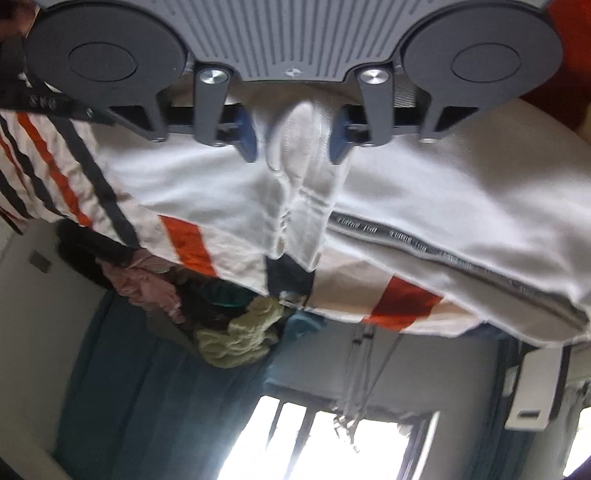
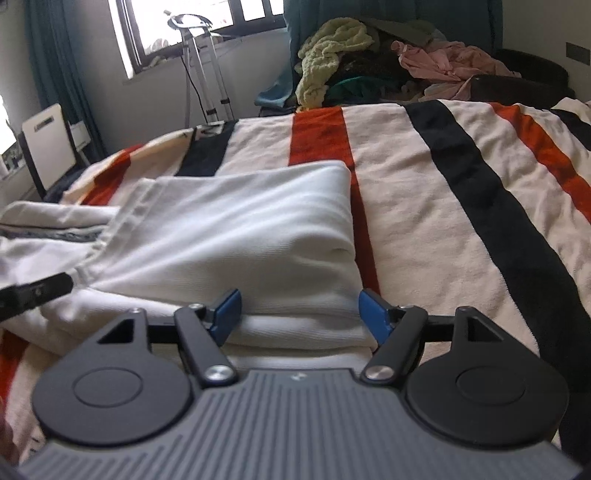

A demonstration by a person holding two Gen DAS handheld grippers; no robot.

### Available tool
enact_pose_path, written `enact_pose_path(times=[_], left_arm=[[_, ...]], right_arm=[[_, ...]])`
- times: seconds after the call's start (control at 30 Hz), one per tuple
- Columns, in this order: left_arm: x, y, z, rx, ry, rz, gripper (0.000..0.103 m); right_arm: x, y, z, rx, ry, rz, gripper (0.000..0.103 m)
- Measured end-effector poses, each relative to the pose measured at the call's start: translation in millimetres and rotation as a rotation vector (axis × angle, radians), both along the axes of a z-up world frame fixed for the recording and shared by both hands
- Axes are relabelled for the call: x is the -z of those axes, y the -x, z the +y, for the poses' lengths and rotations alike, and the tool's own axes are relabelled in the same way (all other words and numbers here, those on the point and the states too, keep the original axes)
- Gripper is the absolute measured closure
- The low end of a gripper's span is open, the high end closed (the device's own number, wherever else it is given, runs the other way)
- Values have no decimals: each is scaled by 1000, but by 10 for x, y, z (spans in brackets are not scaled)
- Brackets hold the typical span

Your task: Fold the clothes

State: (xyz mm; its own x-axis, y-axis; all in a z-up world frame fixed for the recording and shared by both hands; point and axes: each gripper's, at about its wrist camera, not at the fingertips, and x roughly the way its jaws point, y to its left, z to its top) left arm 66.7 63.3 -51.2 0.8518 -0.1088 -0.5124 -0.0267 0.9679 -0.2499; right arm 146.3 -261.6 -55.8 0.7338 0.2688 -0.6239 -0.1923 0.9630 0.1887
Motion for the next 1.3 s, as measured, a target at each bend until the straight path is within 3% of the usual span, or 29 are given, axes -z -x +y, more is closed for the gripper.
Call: enact_pose_path(times=[0.03,0.07,0.17,0.23,0.3,0.53,0.7,0.8,0.93,1.07,1.17,1.3], left_arm=[[-51,69,-4,-16,-23,-10,21],[-101,141,-10,-30,-53,-24,14],[-227,275,48,-63,-94,-25,14],[-286,327,201,-112,-60,15,13],[-307,391,451,-204,-9,62,10],[-139,592,1715,-573,331,208,8],[98,533,2275,-690,554,156,10],[195,531,2474,-813,606,85,24],[315,619,2667,-948,684,-41,29],[168,529,2696,-976,533,-92,59],[77,510,2717,-951,451,-172,63],[186,488,2811,-958,496,-137,63]], right_arm=[[-27,22,-10,-2,-8,-5,31],[-58,53,-18,-4,-12,-14,31],[-138,131,-36,-9,-25,-37,31],[-187,178,-47,-13,-33,-52,31],[-227,205,-57,-15,-40,-62,31],[-240,221,-116,-6,-66,-54,31],[-187,209,-146,5,-79,-21,31],[-164,203,-127,8,-72,-16,31],[-140,181,-95,11,-47,-22,31],[-117,166,-44,4,-15,-33,31],[-130,173,-1,-9,-4,-57,31],[-111,156,78,-45,29,-69,31]])
